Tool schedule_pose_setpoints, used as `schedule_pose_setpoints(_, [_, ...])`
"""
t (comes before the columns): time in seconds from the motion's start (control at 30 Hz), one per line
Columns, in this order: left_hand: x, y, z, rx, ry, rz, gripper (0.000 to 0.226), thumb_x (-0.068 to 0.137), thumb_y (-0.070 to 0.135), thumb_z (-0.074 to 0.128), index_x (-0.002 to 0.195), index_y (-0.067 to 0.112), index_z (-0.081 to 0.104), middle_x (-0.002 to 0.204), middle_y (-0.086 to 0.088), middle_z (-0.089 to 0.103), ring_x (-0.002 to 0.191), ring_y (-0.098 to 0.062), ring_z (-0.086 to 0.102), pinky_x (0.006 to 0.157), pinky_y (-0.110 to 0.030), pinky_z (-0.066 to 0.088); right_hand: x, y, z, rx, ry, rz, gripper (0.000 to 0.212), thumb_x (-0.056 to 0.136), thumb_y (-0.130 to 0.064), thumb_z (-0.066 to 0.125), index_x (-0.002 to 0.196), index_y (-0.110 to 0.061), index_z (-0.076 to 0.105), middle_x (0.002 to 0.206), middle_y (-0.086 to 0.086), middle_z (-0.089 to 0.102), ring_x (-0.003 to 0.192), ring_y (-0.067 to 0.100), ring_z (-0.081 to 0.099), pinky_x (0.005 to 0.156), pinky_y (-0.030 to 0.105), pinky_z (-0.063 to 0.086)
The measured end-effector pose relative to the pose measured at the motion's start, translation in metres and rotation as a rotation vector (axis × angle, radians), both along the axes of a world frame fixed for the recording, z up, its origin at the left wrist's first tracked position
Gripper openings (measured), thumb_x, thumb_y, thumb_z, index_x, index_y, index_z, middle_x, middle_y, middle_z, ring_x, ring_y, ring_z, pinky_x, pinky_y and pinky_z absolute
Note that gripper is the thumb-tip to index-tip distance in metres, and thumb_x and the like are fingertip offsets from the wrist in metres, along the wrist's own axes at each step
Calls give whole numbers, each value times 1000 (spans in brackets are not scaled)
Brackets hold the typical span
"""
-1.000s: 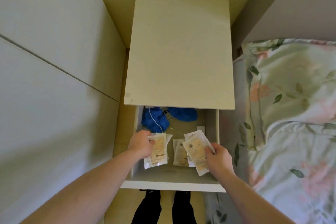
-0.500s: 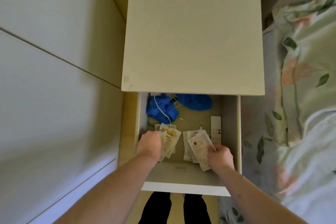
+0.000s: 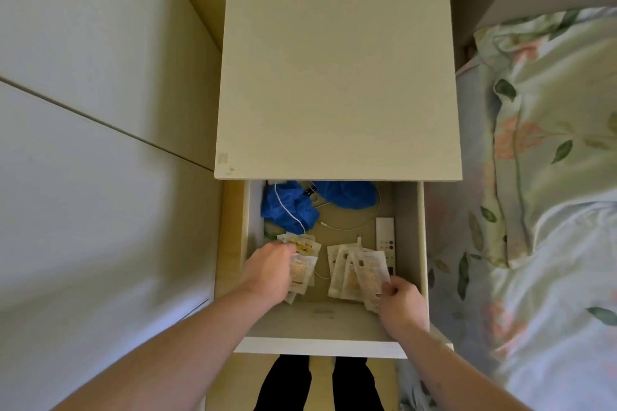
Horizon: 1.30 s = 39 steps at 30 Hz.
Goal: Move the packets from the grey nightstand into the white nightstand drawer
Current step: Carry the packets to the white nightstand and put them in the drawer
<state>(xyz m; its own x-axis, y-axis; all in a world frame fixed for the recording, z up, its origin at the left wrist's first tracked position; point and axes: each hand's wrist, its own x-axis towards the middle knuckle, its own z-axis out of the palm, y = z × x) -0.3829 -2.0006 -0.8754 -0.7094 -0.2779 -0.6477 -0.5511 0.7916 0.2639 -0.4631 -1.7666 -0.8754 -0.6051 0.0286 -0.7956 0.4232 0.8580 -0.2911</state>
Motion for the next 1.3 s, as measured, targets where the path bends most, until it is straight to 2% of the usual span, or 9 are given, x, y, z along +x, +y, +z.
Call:
schedule_pose_setpoints(0.1, [-6, -1, -7, 18, -19, 6, 22, 89, 18, 72, 109, 23, 66, 115, 4, 62, 95, -15, 67, 82, -31, 60, -2, 2, -2, -47, 26, -55, 23, 107, -16, 42, 110, -22, 64, 95, -2, 68, 82, 13, 60, 71, 28, 52])
schedule_pose_setpoints(0.27, [-6, 3, -31, -12, -142, -22, 37, 86, 16, 76, 120, 19, 62, 121, -1, 63, 104, -19, 66, 87, -34, 58, -5, -12, -13, -62, -66, -54, 29, 107, -14, 45, 131, -20, 60, 124, 5, 65, 121, 31, 62, 90, 38, 58])
schedule_pose_setpoints(0.4, [0, 8, -45, -35, -181, -13, 40, 89, 11, 71, 126, 18, 58, 125, -4, 62, 110, -21, 64, 91, -34, 56, -1, -20, -32, -36, -119, 16, 34, 105, -11, 48, 136, -20, 59, 130, 7, 65, 123, 30, 62, 94, 40, 57])
schedule_pose_setpoints(0.57, [8, 12, -46, -92, -162, -61, 61, 87, 11, 73, 142, 13, 46, 140, -7, 49, 127, -26, 49, 109, -42, 47, 6, -16, -41, 56, -131, 119, 47, 95, -4, 60, 139, -21, 54, 123, 5, 67, 113, 25, 66, 89, 34, 59])
schedule_pose_setpoints(0.7, [10, 12, -28, -129, -143, -73, 75, 81, 9, 78, 147, 13, 43, 144, -6, 45, 134, -27, 43, 113, -40, 45, 6, -8, -25, 76, -97, 179, 56, 88, -9, 64, 141, -20, 49, 127, 3, 64, 118, 22, 61, 102, 36, 54])
schedule_pose_setpoints(0.87, [12, 18, 33, -76, -88, -32, 76, 83, 8, 75, 151, 16, 39, 146, -2, 45, 135, -23, 43, 117, -37, 39, 5, 5, 39, 22, -102, 289, 74, 85, -4, 55, 154, -23, 35, 148, -1, 47, 133, 21, 50, 111, 36, 46])
schedule_pose_setpoints(1.03, [19, 44, 140, 3, -8, -27, 62, 87, 7, 64, 145, 18, 46, 143, 0, 47, 122, -19, 51, 102, -35, 50, 3, 14, 146, -44, -71, 349, 68, 89, -9, 54, 153, -24, 36, 153, -2, 43, 134, 24, 50, 106, 37, 49])
schedule_pose_setpoints(1.13, [19, 66, 213, 55, 50, 3, 54, 93, 9, 58, 145, 20, 47, 148, 4, 43, 131, -17, 45, 110, -34, 45, 5, 21, 215, -106, -11, 363, 64, 92, -11, 55, 153, -23, 38, 155, -3, 43, 136, 23, 49, 111, 38, 45])
schedule_pose_setpoints(1.3, [26, 89, 311, 117, 139, -16, 46, 98, 16, 54, 144, 24, 50, 152, 7, 39, 142, -16, 38, 119, -34, 34, 18, 38, 315, -172, 106, 322, 63, 92, -13, 57, 152, -26, 41, 154, -5, 46, 140, 17, 46, 112, 29, 39])
